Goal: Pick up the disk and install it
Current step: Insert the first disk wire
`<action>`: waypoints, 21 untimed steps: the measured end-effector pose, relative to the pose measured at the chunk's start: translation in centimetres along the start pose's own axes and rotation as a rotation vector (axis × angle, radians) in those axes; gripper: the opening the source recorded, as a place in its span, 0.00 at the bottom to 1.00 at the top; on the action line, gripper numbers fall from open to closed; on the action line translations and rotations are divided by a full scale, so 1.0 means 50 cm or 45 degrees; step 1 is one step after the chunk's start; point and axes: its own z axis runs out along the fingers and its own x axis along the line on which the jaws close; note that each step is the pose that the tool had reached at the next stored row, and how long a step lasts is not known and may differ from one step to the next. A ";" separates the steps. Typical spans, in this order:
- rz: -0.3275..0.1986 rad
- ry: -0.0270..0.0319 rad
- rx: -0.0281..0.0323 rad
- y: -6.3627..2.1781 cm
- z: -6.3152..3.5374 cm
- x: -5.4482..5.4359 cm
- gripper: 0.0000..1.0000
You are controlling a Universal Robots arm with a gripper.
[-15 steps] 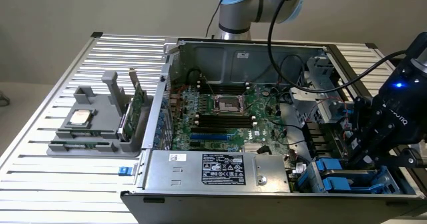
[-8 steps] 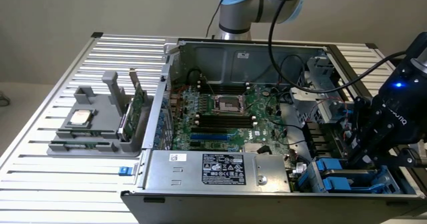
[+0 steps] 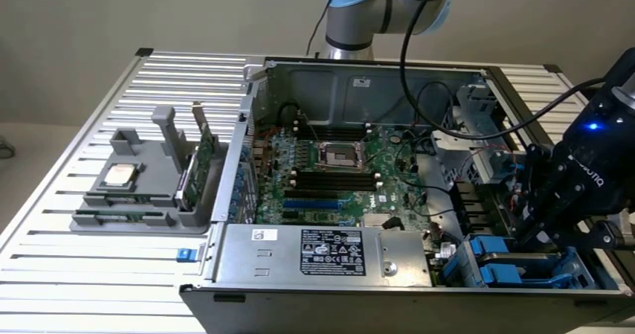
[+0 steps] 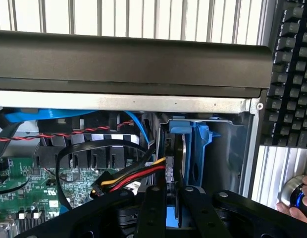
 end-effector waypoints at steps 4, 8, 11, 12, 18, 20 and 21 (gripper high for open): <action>0.001 -0.0004 0.0159 0.001 -0.006 -0.001 0.17; 0.001 0.0000 0.0220 0.002 -0.019 -0.002 0.17; 0.002 0.0003 0.0283 0.003 -0.026 -0.002 0.17; 0.003 0.0005 0.0328 0.003 -0.028 -0.002 0.17; 0.005 0.0013 0.0615 0.003 -0.037 -0.002 0.17; 0.006 0.0017 0.0709 0.003 -0.040 -0.003 0.17; 0.006 0.0019 0.0758 0.004 -0.041 -0.003 0.17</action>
